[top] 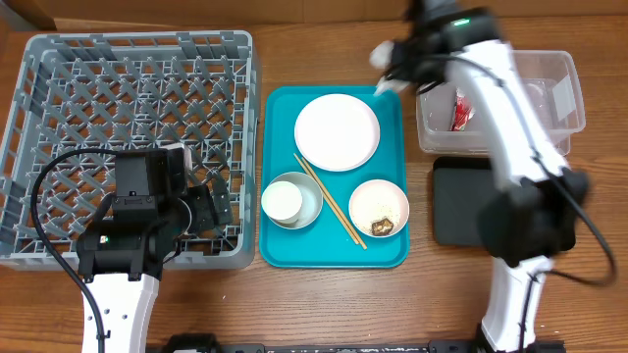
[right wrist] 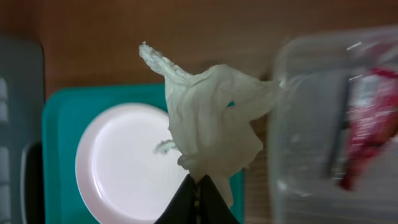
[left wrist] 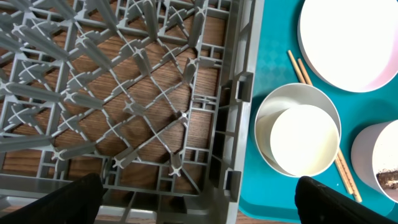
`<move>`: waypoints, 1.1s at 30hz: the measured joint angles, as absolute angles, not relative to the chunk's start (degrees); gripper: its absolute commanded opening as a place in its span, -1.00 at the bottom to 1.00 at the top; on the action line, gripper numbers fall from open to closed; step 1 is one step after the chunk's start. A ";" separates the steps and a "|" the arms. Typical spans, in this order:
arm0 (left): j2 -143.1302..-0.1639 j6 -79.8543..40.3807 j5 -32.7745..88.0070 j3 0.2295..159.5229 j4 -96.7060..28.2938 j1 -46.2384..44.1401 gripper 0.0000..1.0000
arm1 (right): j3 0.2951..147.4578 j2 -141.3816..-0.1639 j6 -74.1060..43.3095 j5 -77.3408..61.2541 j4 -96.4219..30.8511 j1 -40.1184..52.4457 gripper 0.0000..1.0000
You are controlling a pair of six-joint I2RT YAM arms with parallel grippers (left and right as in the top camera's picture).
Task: Sort waste into correct bins and load items into the dishwasher
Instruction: 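Drop the white tissue into the clear bin with the right gripper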
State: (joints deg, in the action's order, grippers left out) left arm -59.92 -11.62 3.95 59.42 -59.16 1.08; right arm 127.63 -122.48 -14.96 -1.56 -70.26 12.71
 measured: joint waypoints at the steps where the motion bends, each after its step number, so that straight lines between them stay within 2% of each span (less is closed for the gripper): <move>1: -59.92 -11.62 3.95 59.42 -59.16 1.08 1.00 | 128.11 -120.86 -14.98 -1.39 -70.15 11.00 -0.92; 3: -59.92 -11.62 3.92 59.42 -59.11 1.10 1.00 | 129.08 -117.67 -14.98 -0.93 -70.24 6.33 -0.92; 6: -59.92 -11.62 3.97 59.42 -58.83 1.08 0.99 | 128.97 -117.10 -14.90 -0.45 -71.61 1.28 -0.60; 8: -59.92 -11.62 4.01 59.42 -58.70 1.08 1.00 | 128.18 -117.91 -15.16 -0.38 -72.62 -1.50 -0.49; 15: -59.92 -11.62 4.10 59.42 -58.59 1.08 0.99 | 127.33 -118.80 -14.94 -0.97 -75.96 -4.32 -0.13; 18: -59.92 -11.62 4.10 59.42 -58.52 1.08 1.00 | 127.24 -117.10 -15.20 -1.61 -76.62 -4.89 0.13; 23: -59.92 -11.62 4.10 59.42 -58.41 1.08 1.00 | 127.17 -110.59 -15.00 -3.51 -82.11 -5.74 0.11; 29: -59.92 -11.62 4.10 59.42 -58.33 1.08 1.00 | 127.28 -101.86 -14.90 -4.51 -95.39 -5.91 0.05; 33: -59.92 -11.62 4.10 59.42 -58.33 1.08 1.00 | 126.58 -98.65 -14.46 -4.58 -96.95 -5.91 0.07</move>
State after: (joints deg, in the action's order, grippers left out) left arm -59.92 -11.62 4.10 59.42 -58.33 1.08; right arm 126.58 -98.65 -14.46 -4.58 -96.95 -5.91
